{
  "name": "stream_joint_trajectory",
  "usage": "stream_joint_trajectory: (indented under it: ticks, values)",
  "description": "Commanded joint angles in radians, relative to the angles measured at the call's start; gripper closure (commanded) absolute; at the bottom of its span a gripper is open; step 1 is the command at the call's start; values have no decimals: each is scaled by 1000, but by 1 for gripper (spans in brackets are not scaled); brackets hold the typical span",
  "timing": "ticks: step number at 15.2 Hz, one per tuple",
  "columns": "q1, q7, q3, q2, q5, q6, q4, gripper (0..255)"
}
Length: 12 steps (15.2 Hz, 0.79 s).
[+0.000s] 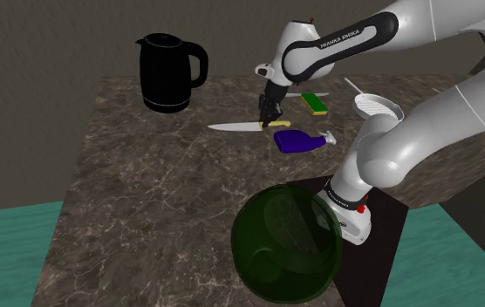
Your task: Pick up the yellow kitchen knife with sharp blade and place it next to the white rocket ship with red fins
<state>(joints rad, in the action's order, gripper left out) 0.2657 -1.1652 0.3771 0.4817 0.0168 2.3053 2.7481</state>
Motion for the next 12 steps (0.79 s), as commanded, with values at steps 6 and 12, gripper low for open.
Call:
stream_joint_trajectory:
  ticks: [6, 12]
  values:
    - [-12, 28, -23, 64, -14, -114, -52, 255]
    - [-17, 47, -40, 105, -18, -208, -106, 255]
